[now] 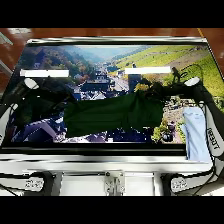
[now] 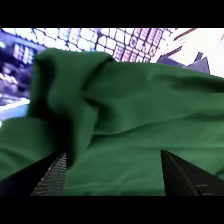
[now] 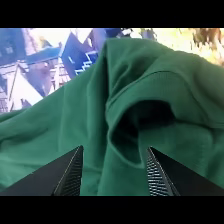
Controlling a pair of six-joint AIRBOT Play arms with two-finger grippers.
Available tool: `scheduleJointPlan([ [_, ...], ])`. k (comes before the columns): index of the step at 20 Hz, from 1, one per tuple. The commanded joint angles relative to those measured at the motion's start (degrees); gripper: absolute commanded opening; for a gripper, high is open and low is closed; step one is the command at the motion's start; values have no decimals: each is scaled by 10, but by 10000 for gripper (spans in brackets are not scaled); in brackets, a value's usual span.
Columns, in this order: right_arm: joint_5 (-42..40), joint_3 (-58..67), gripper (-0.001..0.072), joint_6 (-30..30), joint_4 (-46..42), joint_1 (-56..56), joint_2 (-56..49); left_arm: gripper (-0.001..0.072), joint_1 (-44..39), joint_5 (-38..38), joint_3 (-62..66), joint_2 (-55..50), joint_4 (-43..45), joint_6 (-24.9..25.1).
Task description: Fold the shirts.
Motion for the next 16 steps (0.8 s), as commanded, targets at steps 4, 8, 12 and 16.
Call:
scheduleJointPlan([
  [4, 181, 10, 518, 12, -199, -117, 77, 663, 118, -213, -37, 91, 99, 86],
  [8, 236, -9, 605, 10, -173, -184, 76, 672, 142, -158, -249, 176, 52, 122],
  [12, 217, -35, 628, 9, -120, -187, 76, 674, 122, -48, -363, 174, -56, 170],
  [16, 211, -35, 628, 9, -108, -187, 68, 674, 76, 7, -371, 160, -84, 194],
])
